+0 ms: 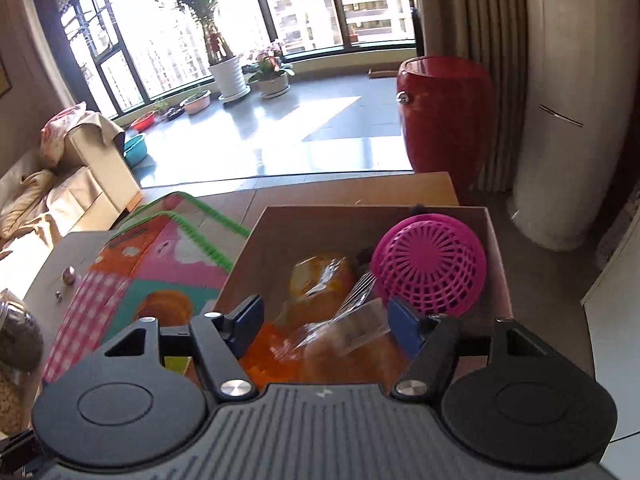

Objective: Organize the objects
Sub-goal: 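Move the right tool from the box toward the white battery charger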

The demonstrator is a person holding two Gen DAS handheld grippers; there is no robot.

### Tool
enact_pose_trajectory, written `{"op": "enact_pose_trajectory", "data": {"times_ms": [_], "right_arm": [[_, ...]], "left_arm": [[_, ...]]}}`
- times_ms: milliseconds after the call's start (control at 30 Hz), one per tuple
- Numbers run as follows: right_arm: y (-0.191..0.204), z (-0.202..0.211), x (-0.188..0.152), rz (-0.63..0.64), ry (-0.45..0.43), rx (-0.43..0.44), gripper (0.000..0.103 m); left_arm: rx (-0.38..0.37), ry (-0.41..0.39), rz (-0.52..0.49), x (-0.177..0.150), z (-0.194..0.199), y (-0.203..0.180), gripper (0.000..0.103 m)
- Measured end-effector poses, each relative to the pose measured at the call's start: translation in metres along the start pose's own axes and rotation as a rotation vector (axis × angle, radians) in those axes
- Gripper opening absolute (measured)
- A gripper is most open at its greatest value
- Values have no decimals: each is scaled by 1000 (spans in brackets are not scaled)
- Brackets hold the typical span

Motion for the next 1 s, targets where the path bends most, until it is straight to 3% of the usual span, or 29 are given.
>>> {"op": "enact_pose_trajectory", "data": {"times_ms": [100,200,333,467,567,633,800,1000], "right_arm": [[-2,18,-5,-20,-38,-5,70],[-2,43,-13,-19,-84,-64,73],[14,71,-45,35,-139,-138,88],[38,82,-86,111,-166,-155,102],[55,77,-113,179,-155,-162,103],[65,70,-127,216,-146,-154,103],[72,53,-150,211,-129,-138,103],[65,48,-161,175,-132,-128,103]], "left_arm": [[3,20,-21,-5,-2,-4,55],[36,56,-82,-12,-7,-11,55],[75,84,-118,-20,-13,-15,55],[130,25,-142,-18,-4,-15,55],[190,-46,-142,-5,6,-13,55],[176,-31,-137,6,2,-14,55],[109,84,-80,27,-47,-24,55],[230,81,-193,34,-117,-42,55]]}}
Point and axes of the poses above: each gripper's, at about its wrist camera, not at the fingertips, and z roughly against the way its jaws point, y to its left, x to its top, the point moved 1 cm from there along -z, roughly the way its jaws point, and after that the axes turned 10 degrees about z, right-handed, at the moved point
